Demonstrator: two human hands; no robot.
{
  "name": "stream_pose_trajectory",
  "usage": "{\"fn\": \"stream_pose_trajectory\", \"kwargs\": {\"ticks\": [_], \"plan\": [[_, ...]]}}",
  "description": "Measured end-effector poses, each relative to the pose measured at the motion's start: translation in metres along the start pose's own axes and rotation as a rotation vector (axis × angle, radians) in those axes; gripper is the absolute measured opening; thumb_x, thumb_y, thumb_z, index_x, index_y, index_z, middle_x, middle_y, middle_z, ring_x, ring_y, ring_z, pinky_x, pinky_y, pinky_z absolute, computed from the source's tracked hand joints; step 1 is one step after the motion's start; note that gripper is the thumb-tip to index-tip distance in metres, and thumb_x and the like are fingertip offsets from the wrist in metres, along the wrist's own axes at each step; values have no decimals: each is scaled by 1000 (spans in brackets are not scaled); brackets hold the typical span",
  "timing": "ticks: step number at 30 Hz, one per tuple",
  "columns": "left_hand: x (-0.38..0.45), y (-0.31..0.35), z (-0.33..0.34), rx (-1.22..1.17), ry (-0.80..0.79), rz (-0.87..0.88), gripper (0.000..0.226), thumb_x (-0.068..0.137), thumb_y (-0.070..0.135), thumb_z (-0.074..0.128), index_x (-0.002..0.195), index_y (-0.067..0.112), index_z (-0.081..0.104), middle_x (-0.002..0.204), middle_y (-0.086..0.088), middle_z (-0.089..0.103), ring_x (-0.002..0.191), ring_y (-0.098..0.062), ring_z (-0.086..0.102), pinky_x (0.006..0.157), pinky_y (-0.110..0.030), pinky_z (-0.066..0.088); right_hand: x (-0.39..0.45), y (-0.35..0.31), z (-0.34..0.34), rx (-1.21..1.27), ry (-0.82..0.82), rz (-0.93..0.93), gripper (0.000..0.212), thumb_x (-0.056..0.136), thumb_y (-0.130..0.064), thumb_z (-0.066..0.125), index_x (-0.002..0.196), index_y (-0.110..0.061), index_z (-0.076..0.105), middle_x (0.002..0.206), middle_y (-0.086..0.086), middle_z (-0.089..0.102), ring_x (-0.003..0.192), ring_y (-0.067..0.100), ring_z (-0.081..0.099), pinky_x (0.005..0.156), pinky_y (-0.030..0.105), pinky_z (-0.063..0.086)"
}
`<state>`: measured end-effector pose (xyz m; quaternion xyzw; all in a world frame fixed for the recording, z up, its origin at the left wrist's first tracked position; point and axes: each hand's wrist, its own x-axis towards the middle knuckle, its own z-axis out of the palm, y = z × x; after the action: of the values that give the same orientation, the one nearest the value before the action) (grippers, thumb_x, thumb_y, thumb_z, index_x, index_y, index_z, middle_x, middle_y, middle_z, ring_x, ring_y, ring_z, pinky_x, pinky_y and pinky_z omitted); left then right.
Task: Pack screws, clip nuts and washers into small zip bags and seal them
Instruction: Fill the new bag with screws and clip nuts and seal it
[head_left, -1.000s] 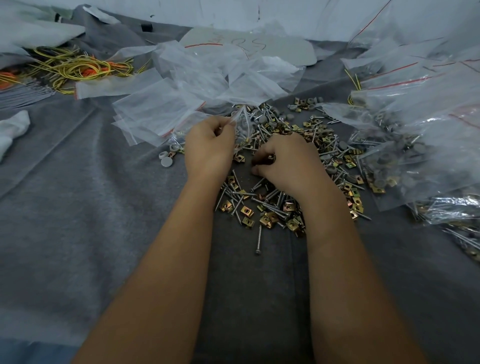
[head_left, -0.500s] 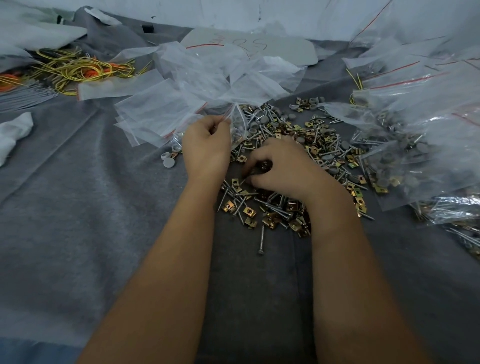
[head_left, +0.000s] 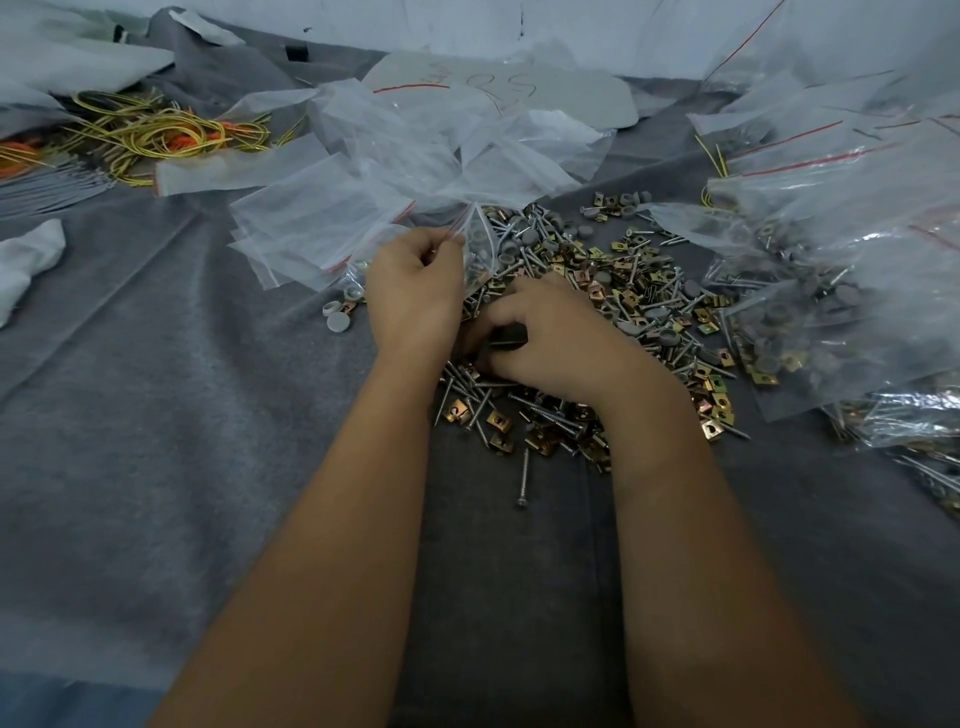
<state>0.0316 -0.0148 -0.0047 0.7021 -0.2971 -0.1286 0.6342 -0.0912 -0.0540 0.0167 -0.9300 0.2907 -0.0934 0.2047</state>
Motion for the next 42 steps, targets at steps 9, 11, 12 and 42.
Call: {"fn": "stream_pose_trajectory", "kwargs": {"ticks": [9, 11, 12, 42], "plan": [[0, -2, 1, -5, -24, -15, 20, 92, 20, 56, 80, 32, 67, 49, 11, 51, 44, -6, 42, 52, -25, 35, 0, 6, 2, -25, 206, 60, 18, 76, -14, 71, 85, -28, 65, 97, 5, 61, 90, 20, 56, 72, 27, 41], [0, -2, 1, -5, -26, -22, 21, 91, 20, 56, 79, 33, 67, 46, 12, 51, 43, -7, 42, 52, -25, 35, 0, 7, 4, -25, 206, 70, 17, 78, -13, 70, 90, -24, 70, 99, 6, 63, 91, 20, 58, 75, 27, 45], [0, -2, 1, -4, -26, -24, 22, 91, 20, 56, 79, 33, 67, 45, 13, 50, 43, -6, 41, 52, -25, 35, 1, 8, 5, -24, 224, 74, 17, 80, -12, 69, 93, -22, 72, 101, 6, 65, 92, 20, 59, 77, 28, 47], [-4, -2, 1, 87, -148, 90, 19, 89, 20, 56, 92, 30, 72, 57, 8, 58, 46, -2, 44, 55, -28, 40, 8, 2, 8, 437, 610, 106, 23, 85, -10, 72, 106, -17, 74, 82, -12, 64, 72, -5, 57, 67, 8, 44]]}}
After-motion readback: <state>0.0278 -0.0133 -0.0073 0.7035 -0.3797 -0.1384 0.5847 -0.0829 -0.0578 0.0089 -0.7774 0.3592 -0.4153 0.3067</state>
